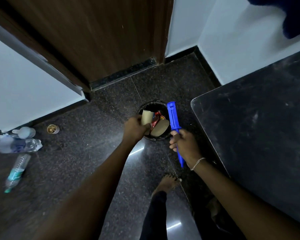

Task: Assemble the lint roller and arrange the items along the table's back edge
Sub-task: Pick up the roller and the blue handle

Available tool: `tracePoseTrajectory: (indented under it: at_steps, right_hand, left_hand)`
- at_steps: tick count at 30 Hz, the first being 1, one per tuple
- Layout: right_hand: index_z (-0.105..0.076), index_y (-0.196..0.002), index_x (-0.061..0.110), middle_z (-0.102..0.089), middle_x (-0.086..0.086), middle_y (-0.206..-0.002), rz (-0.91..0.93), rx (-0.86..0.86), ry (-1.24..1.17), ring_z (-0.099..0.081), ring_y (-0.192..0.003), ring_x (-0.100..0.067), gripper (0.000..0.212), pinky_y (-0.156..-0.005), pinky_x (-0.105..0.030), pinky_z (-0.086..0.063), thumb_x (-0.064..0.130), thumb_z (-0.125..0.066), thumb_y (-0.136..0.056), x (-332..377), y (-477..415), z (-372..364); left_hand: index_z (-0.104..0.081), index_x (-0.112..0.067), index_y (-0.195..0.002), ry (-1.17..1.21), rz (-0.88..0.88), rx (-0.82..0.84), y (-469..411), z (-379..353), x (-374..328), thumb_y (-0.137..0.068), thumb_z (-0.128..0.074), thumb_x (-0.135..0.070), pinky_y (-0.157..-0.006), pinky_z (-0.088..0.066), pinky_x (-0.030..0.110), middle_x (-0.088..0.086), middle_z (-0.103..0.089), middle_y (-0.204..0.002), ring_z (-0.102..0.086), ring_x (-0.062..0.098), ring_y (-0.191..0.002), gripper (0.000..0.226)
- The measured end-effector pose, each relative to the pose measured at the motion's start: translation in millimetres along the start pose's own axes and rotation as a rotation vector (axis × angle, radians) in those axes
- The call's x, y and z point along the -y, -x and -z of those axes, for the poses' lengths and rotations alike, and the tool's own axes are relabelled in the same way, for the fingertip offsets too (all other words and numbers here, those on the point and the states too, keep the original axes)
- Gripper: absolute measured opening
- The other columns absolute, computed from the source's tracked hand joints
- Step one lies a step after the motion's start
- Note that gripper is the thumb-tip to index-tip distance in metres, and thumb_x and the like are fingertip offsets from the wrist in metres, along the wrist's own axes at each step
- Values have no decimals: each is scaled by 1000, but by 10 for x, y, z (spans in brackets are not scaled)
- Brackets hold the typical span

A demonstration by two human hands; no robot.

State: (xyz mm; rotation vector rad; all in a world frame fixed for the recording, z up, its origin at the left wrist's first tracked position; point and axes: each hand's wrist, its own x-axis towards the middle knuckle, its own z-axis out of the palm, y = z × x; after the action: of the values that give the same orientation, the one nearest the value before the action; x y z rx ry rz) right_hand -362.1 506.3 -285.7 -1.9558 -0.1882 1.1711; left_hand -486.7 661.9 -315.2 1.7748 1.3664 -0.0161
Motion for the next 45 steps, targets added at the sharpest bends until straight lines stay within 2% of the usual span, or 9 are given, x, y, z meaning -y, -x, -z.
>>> tracePoseTrajectory:
  at_steps: [4, 9, 14, 21, 25, 29, 35, 40, 45]
  right_hand:
    - [-62, -106, 4, -59, -5, -68, -20, -11, -10, -54, -49, -11, 21, -47, -21, -42, 18, -47, -103, -112, -93, -7]
    - [-63, -102, 11, -60, -2, -66, -16, 13, -23, -56, -52, -12, 16, -51, -23, -45, 15, -48, -101, -43, 79, 19]
    - [-64, -101, 16, -60, -1, -65, 22, 27, -43, -57, -52, -10, 13, -52, -25, -46, 17, -50, -102, 124, 362, 68]
    - [-65, -99, 20, -59, 1, -65, 74, 63, -94, -55, -50, -6, 14, -50, -19, -46, 20, -51, -102, 502, 813, 146]
    - [-65, -99, 21, -60, -2, -68, 121, 59, -127, -57, -54, -10, 14, -53, -21, -47, 19, -52, -102, 775, 1111, 233]
    - [-66, -96, 24, -63, -2, -70, 174, 45, -141, -60, -55, -8, 14, -55, -22, -49, 22, -53, -101, 974, 1386, 351]
    - [-68, -98, 26, -66, 1, -70, 236, -16, -153, -63, -59, -7, 14, -56, -22, -51, 28, -54, -99, 1116, 1767, 706]
    - [-66, -100, 8, -63, -2, -69, 262, -124, -214, -58, -58, -10, 22, -54, -24, -48, 26, -54, -100, 1172, 2022, 1106]
    - [-64, -95, 8, -61, 0, -67, 301, -268, -312, -53, -53, -8, 19, -49, -22, -44, 24, -54, -100, 1153, 2254, 1531]
  left_hand:
    - [-56, -11, -142, -31, 11, 1, -214, -50, 49, -85, -80, -38, -80, -43, 29, 15, -71, -125, -67, 34, -115, 67]
    - [-50, -18, -143, -125, -57, 4, -74, 148, 48, -90, -70, -49, -88, -50, 37, 16, -64, -136, -63, 37, -121, 65]
    - [-36, -29, -151, -253, -193, -21, 349, 442, -72, -88, -48, -75, -83, -47, 36, 7, -47, -147, -59, 32, -124, 78]
    - [-28, -32, -157, -390, -338, -102, 944, 838, -326, -95, -49, -71, -91, -55, 41, 1, -37, -159, -51, 26, -138, 76]
    - [-26, -31, -159, -427, -397, -143, 1260, 1116, -613, -97, -46, -71, -106, -51, 46, 2, -33, -164, -38, 25, -150, 77]
    - [-26, -29, -161, -435, -470, -167, 1519, 1331, -933, -98, -47, -67, -120, -39, 50, 3, -29, -168, -22, 23, -158, 77]
    - [-24, -29, -162, -466, -609, -193, 1856, 1436, -1435, -99, -46, -67, -124, -33, 49, 3, -28, -169, -19, 23, -160, 77]
    - [-21, -31, -163, -477, -737, -161, 1987, 1279, -1878, -97, -42, -69, -127, -27, 48, 3, -26, -170, -16, 22, -161, 80]
    - [-20, -30, -163, -536, -910, -100, 2030, 945, -2394, -97, -41, -71, -128, -22, 48, 2, -22, -172, -12, 22, -161, 81]
